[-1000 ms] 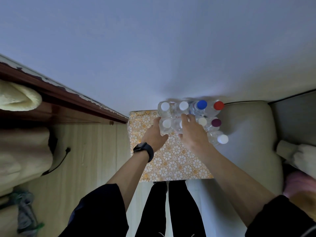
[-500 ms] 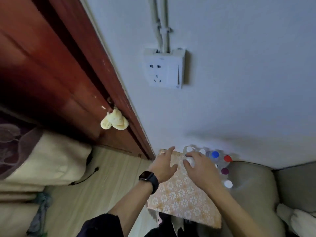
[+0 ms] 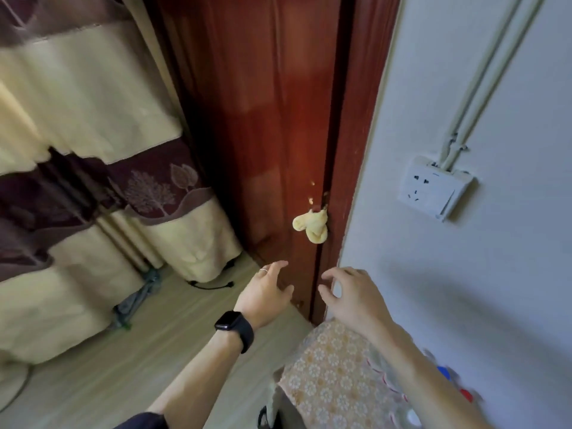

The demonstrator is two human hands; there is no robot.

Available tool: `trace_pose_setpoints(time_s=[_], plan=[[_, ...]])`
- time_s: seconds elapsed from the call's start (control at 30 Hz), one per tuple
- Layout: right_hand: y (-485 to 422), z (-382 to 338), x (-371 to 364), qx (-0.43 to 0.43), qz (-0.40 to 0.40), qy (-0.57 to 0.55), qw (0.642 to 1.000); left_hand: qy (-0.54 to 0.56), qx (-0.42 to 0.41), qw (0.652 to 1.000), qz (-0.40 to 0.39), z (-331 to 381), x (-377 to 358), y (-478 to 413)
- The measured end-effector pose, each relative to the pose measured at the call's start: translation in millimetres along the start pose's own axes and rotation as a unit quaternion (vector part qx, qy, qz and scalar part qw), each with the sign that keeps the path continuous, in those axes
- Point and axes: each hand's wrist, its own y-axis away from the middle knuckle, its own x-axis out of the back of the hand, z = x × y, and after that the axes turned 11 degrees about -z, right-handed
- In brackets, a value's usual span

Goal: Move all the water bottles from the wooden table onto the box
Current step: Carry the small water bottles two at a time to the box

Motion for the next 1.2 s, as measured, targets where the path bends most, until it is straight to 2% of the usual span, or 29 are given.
trace_pose_setpoints(time_s=[0.17,0.4,0.57,0.77,0.93,1.1,1.2], plan=[[-23,-86,-30,0.115,-0.063,0.028,0.991,0.025,0.065,0.991,0.111,-71,45,68],[-36,-249,-102,0.262,-0.139,0.076,0.952,0.073,0.188,0.946,0.255,-207,100,185],[-32,-374,-170,0.340,-0.180,0.116,0.916,0.077,0.261,0.917,0.292,-297,141,280],[-3,-540,-257,0.428,-0.212,0.102,0.873,0.061,0.340,0.872,0.347,-393,201,418],[48,-679,-322,0.525,-0.237,0.098,0.812,0.053,0.421,0.804,0.417,-456,237,546],[96,-801,-388,0.612,-0.274,0.079,0.737,0.059,0.504,0.711,0.488,-505,245,666],[127,-876,-428,0.663,-0.288,0.062,0.688,0.045,0.558,0.658,0.503,-529,251,735]])
